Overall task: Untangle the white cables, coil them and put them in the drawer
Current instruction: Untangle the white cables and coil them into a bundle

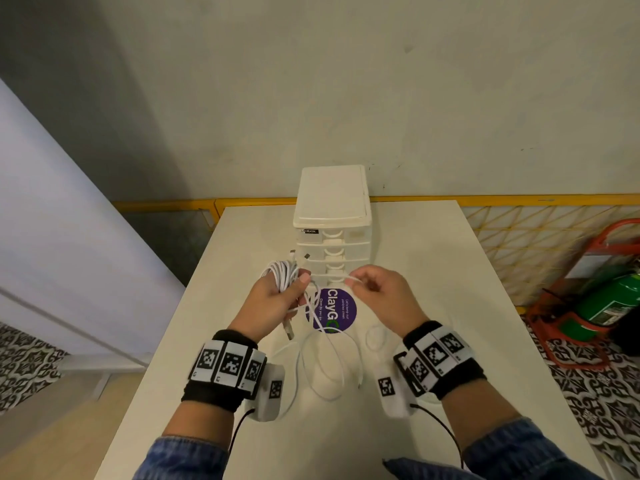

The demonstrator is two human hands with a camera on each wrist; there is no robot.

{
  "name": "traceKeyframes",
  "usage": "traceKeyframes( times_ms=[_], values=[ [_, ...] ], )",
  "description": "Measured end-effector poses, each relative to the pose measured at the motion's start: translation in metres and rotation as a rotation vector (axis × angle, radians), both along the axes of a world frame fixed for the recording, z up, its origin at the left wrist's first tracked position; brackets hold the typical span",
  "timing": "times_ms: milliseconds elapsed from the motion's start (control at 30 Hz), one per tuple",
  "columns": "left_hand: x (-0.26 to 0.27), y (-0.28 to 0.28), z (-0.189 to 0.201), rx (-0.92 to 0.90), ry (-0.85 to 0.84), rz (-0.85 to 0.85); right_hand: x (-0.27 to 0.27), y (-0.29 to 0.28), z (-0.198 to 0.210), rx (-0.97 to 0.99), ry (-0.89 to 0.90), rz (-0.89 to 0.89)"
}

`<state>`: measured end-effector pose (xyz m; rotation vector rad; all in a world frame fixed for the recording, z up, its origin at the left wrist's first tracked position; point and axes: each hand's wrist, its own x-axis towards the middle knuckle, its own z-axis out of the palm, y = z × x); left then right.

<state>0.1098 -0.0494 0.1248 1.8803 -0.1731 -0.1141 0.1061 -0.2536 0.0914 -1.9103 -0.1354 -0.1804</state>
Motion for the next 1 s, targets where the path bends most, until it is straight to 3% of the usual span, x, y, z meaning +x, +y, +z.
traceKeyframes(
  times_ms=[67,233,300,400,500,633,733,800,833,1000],
  values=[
    [0.002,0.003,-0.001,-0.049,0.023,0.017,-0.001,-0.004,0.011,0.058,0.004,0.004],
    [0.000,-0.012,0.002,-0.158,0.084,-0.014,-0.012,0.031,0.012,0.148,0.102,0.310],
    [-0.003,-0.015,0.004,-0.162,0.101,-0.033,-0.010,0.034,0.009,0.217,0.076,0.252],
    [-0.002,-0.009,0.002,-0.088,0.123,-0.030,0.000,0.017,0.006,0.129,0.068,0.131],
    [-0.001,-0.001,-0.002,0.042,0.101,-0.054,0.010,-0.003,0.002,-0.106,0.008,0.101],
    [0.001,0.009,0.002,0.204,0.058,-0.120,0.020,-0.042,-0.006,-0.274,-0.060,-0.133],
    [0.004,0.011,0.001,0.349,0.014,-0.221,0.021,-0.056,-0.014,-0.474,0.001,-0.253],
    [0.006,0.009,-0.001,0.392,0.026,-0.212,0.017,-0.052,-0.014,-0.690,0.141,-0.154],
    [0.006,0.009,-0.001,0.366,0.059,-0.190,0.014,-0.048,-0.010,-0.705,0.180,-0.052],
    [0.004,-0.001,0.007,0.166,0.133,-0.200,-0.001,0.002,0.019,-0.216,0.147,0.410]
  ],
)
